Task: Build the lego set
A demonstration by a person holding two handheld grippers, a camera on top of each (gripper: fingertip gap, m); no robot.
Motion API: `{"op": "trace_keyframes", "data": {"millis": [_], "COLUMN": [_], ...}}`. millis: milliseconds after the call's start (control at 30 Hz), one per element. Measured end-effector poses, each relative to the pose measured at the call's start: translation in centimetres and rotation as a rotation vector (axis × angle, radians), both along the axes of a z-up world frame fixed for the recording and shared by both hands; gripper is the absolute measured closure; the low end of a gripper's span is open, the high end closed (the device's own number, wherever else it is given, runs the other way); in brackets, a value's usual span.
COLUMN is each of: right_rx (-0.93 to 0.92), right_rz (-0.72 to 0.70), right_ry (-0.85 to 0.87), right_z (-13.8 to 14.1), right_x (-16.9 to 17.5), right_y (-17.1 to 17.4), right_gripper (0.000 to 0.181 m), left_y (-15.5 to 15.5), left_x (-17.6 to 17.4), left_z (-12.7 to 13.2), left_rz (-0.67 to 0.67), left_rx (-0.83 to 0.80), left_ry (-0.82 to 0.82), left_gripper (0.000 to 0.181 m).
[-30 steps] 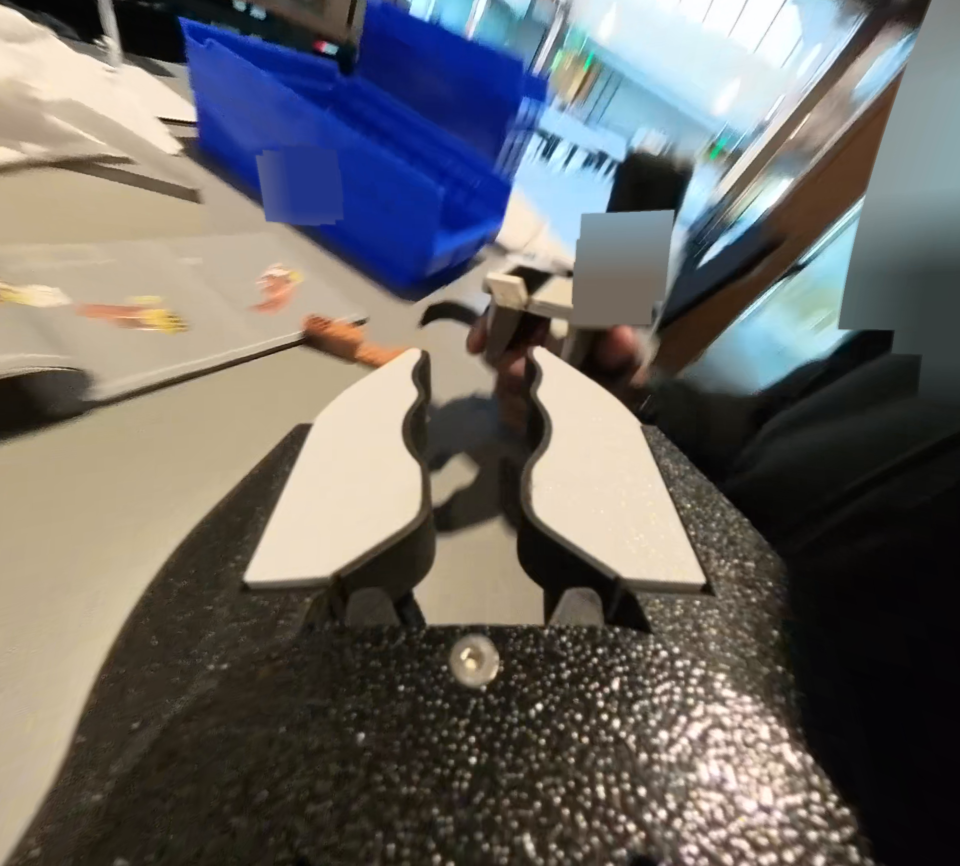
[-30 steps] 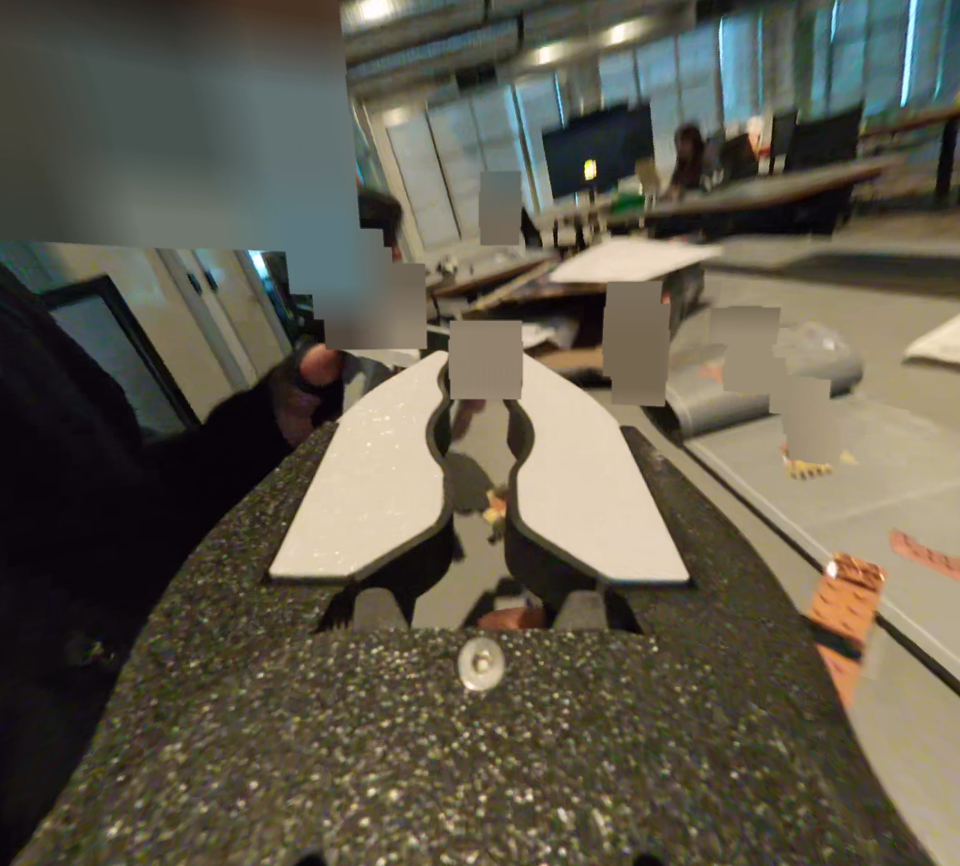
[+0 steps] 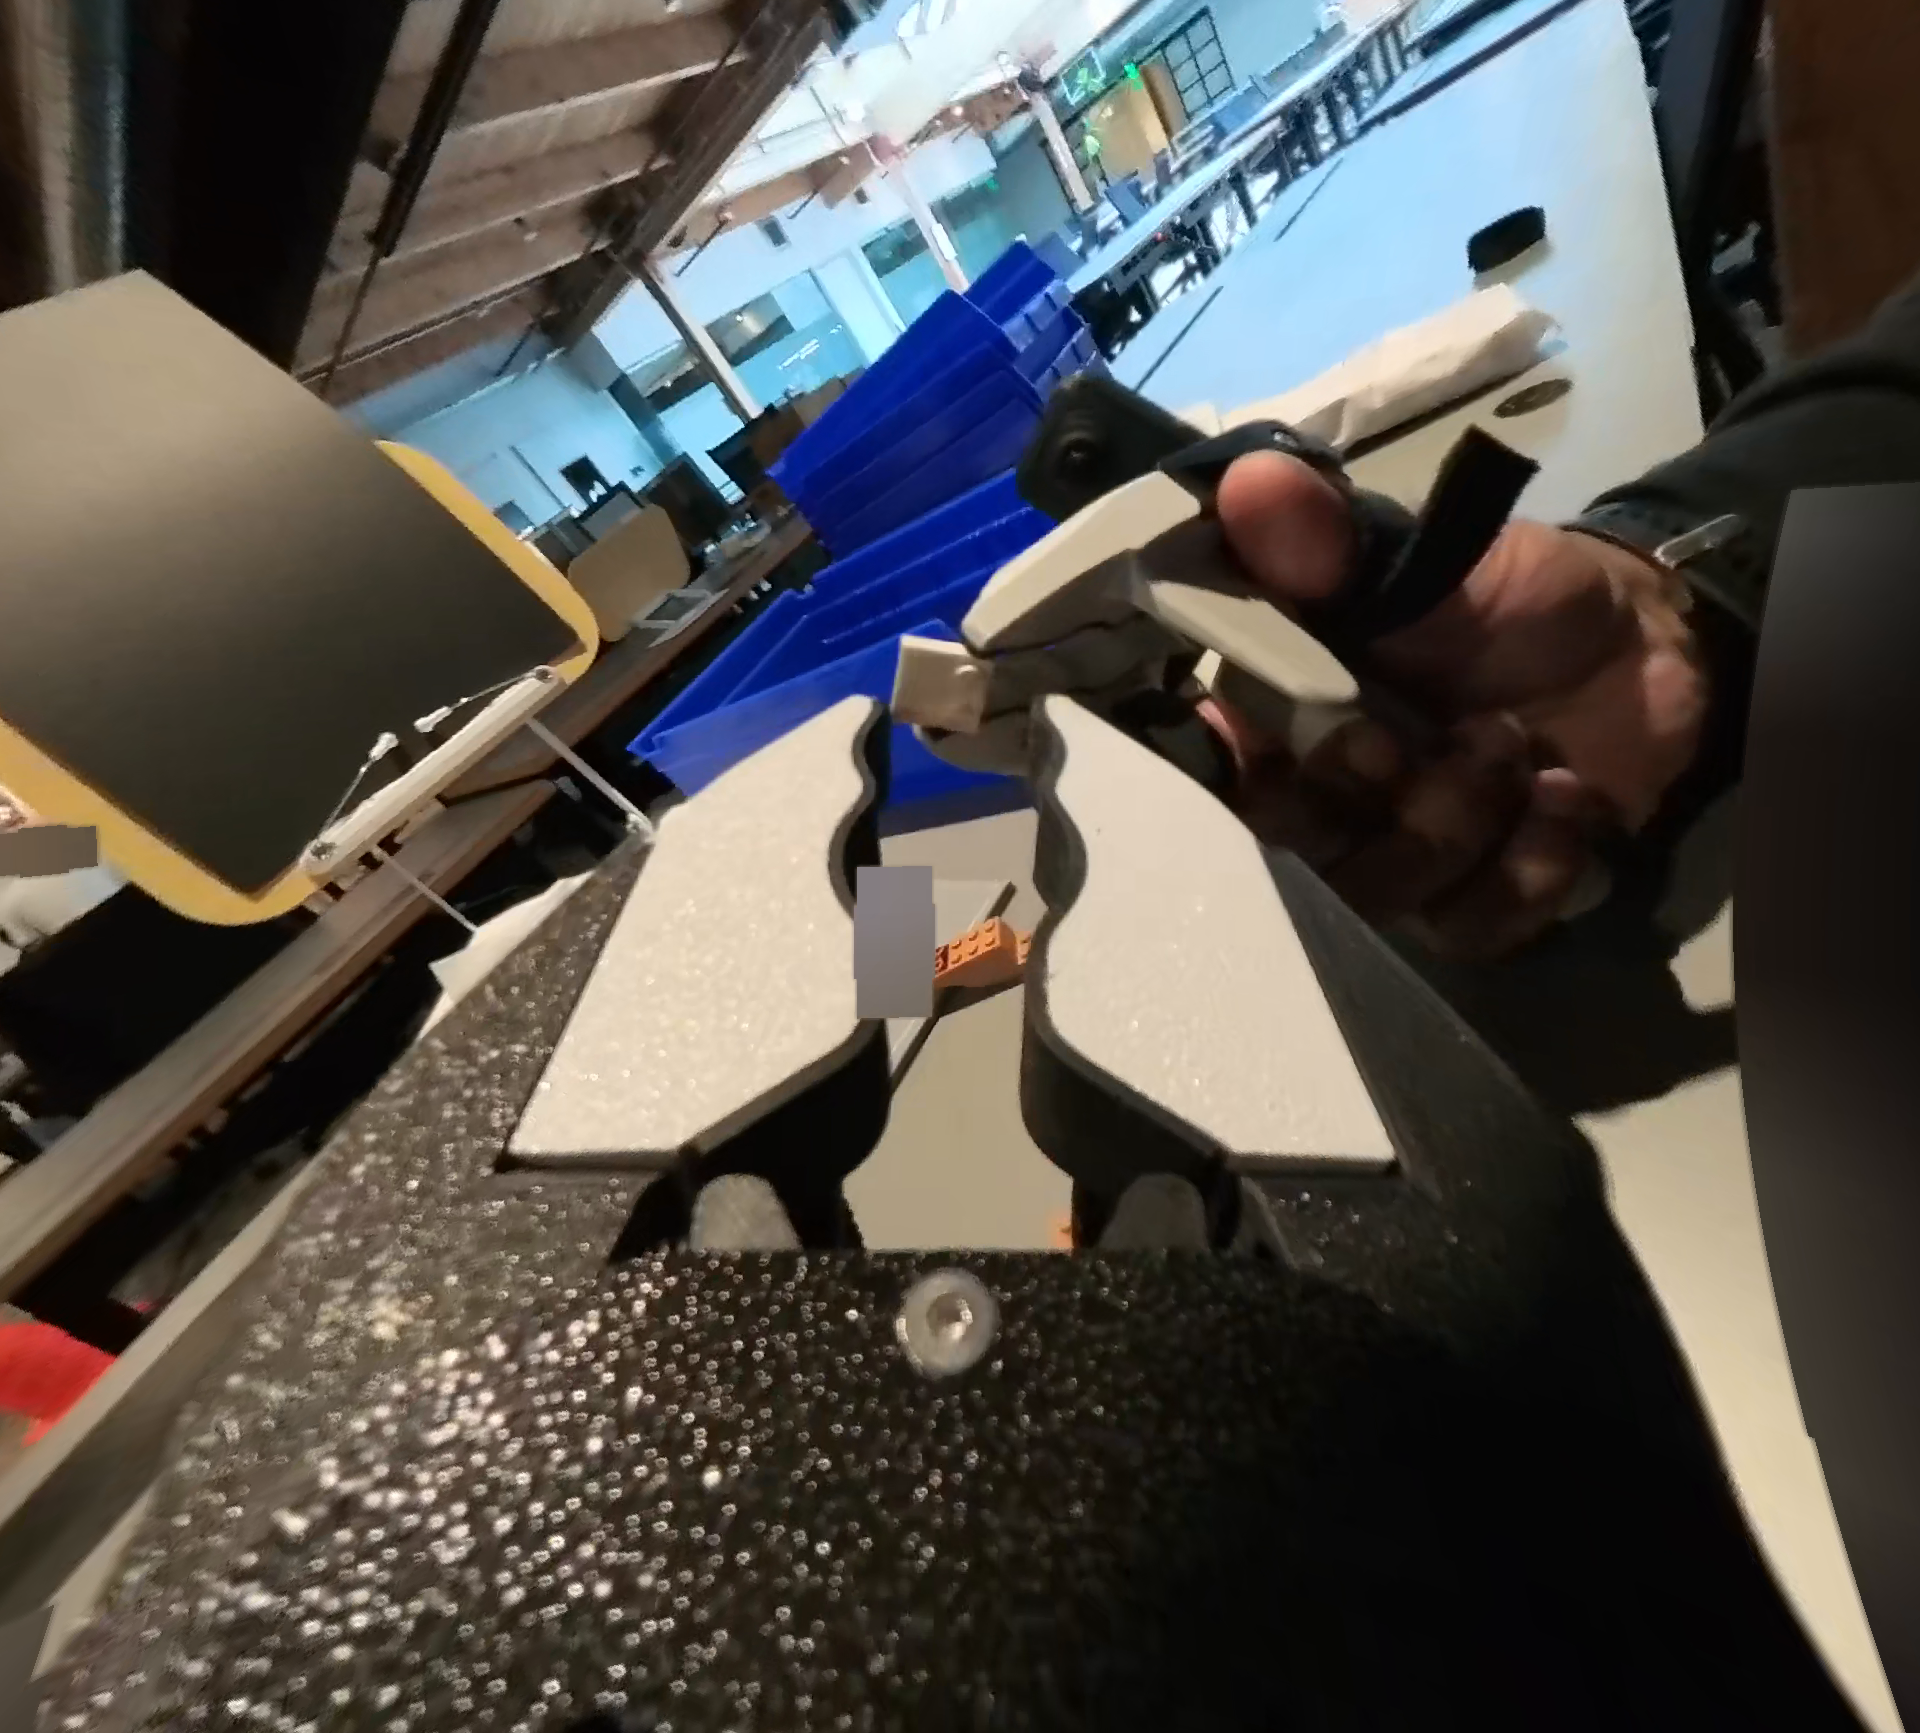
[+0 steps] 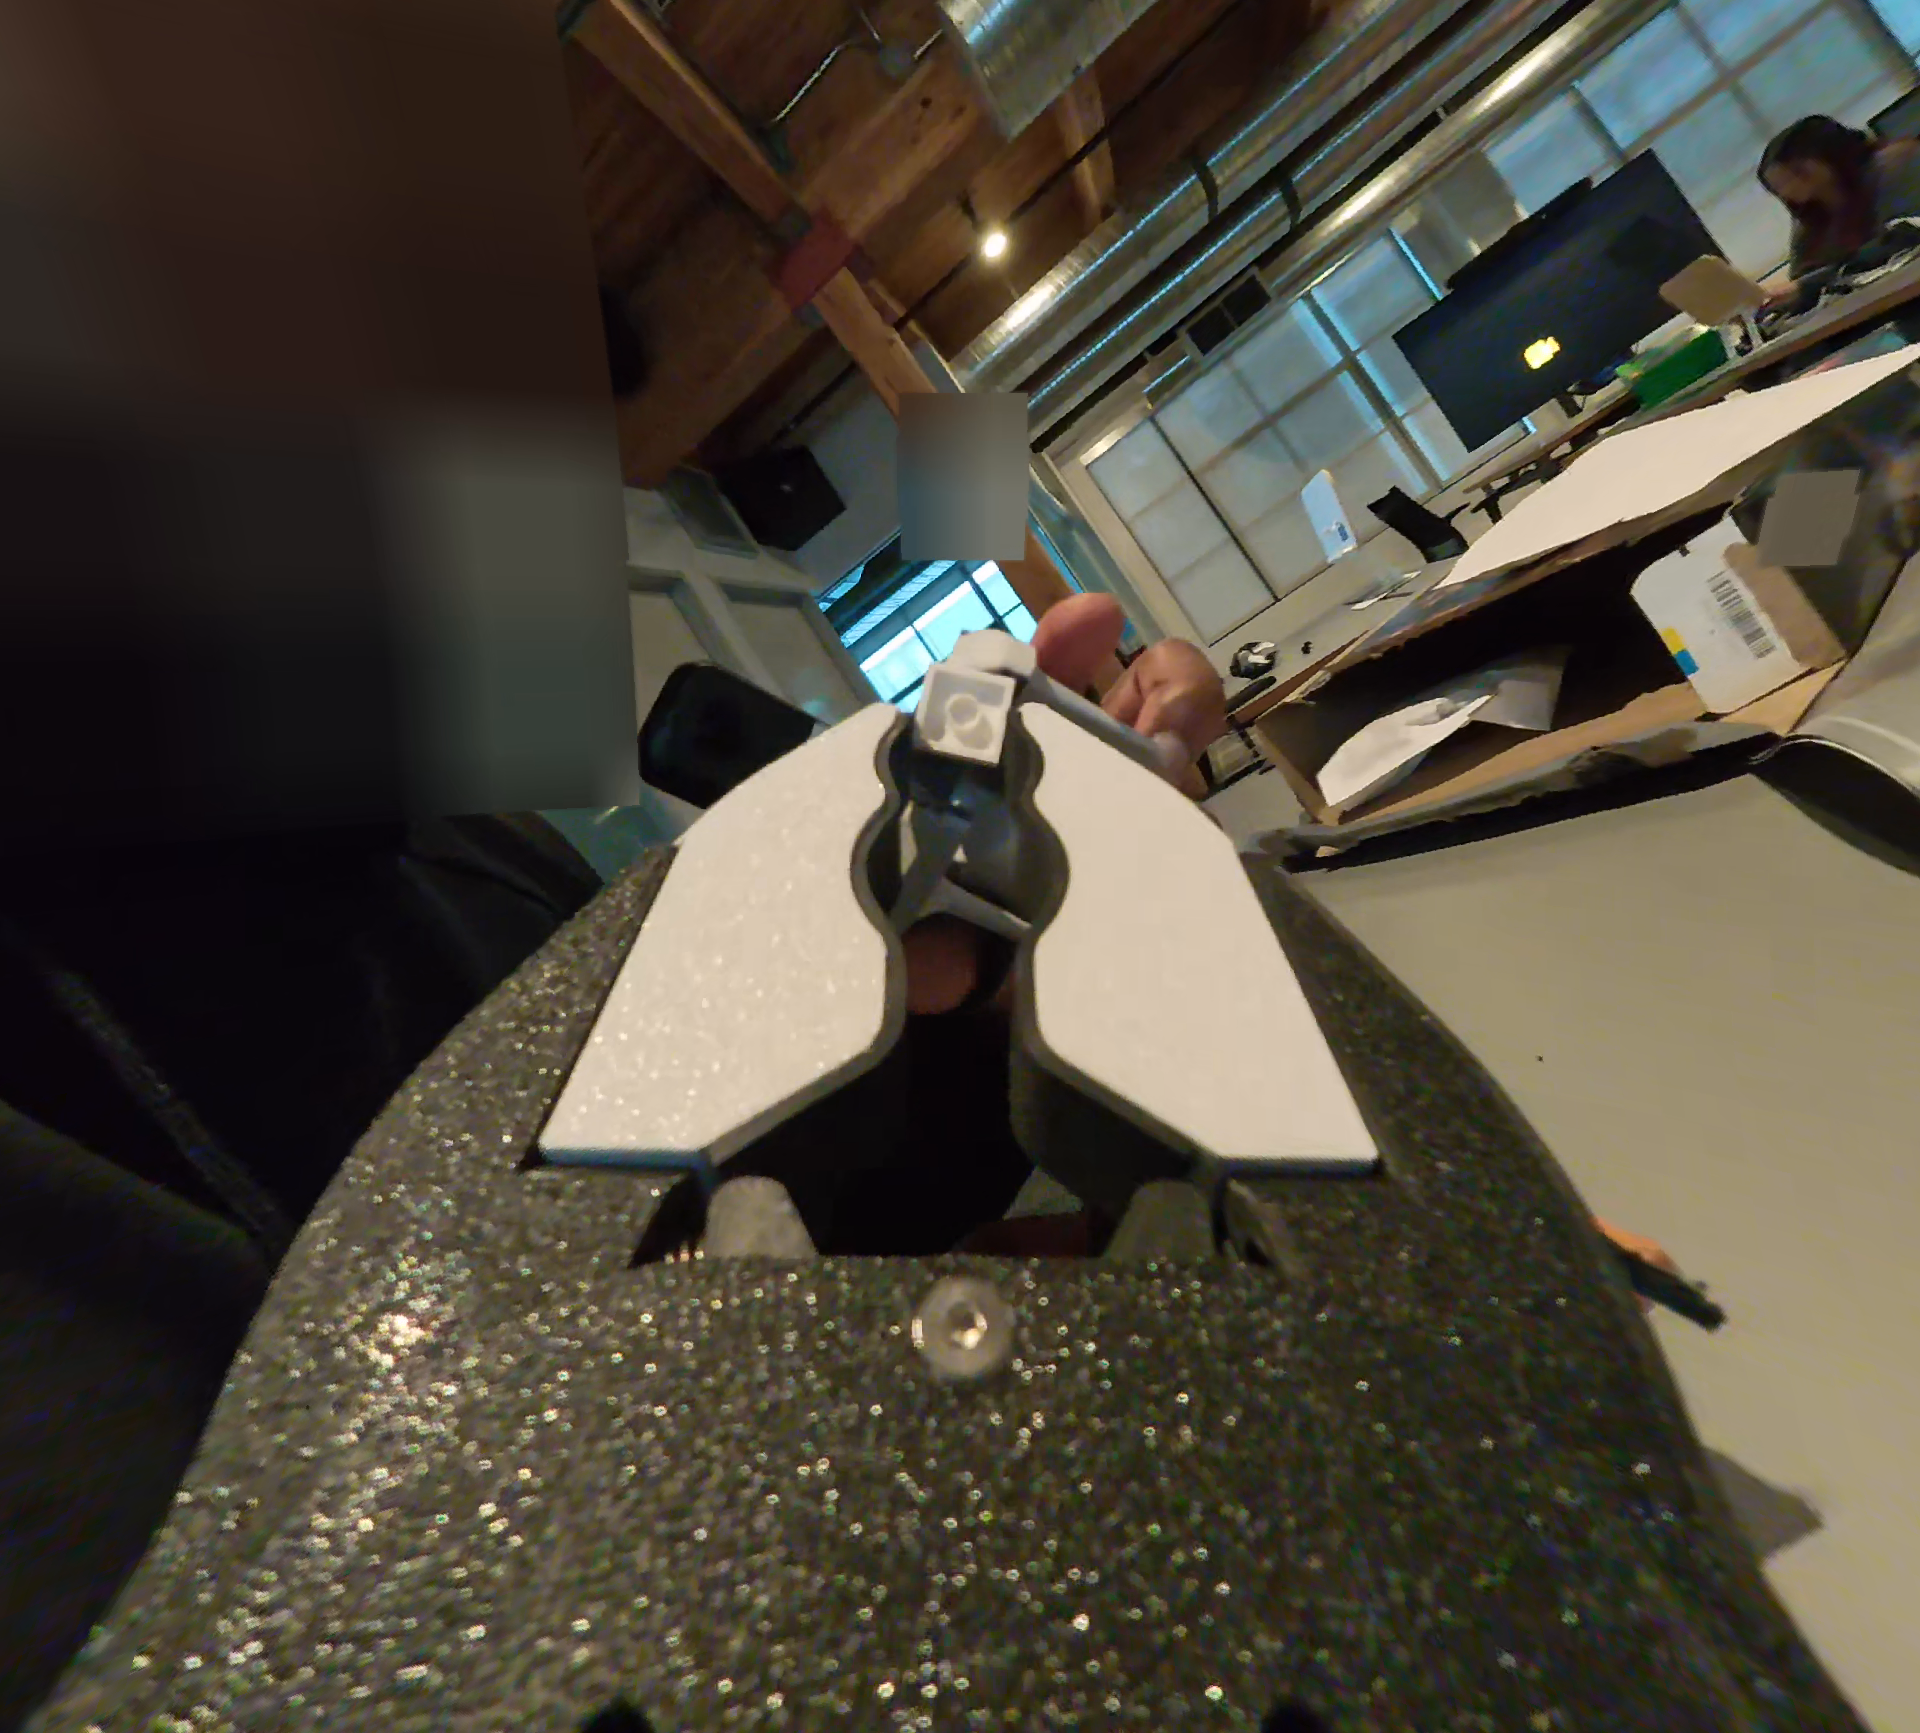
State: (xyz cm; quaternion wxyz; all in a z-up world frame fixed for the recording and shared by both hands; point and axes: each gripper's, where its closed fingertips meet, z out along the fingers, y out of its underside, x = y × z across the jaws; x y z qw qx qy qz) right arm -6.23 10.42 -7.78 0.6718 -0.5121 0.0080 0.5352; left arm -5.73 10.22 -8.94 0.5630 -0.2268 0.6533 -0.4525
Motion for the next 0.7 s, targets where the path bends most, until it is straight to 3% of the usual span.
{"op": "trace_keyframes", "data": {"millis": [267, 400, 567, 700], "right_rx": [-0.014, -0.053, -0.137, -0.256], "right_rz": [0.03, 0.042, 0.041, 0.064], "right_ry": [0.018, -0.014, -0.172, -0.405], "right_z": [-0.2, -0.8, -1.8, -3.2], "right_x": [-0.7, -0.8, -0.9, -0.7], "right_y": [0.1, 0.3, 0.4, 0.2], "right_gripper": [0.165, 0.164, 0.15, 0.145], "left_y": [0.1, 0.1, 0.1, 0.7], "left_x": [0.0, -0.1, -0.3, -0.7], "left_z": [0.1, -0.5, -1.2, -1.9], "left_rz": [0.022, -0.011, -0.075, -0.132], "left_rx": [0.016, 0.028, 0.006, 0.054], "left_ry": [-0.025, 0.045, 0.146, 0.275], "left_gripper": [0.163, 0.165, 0.165, 0.165]}}
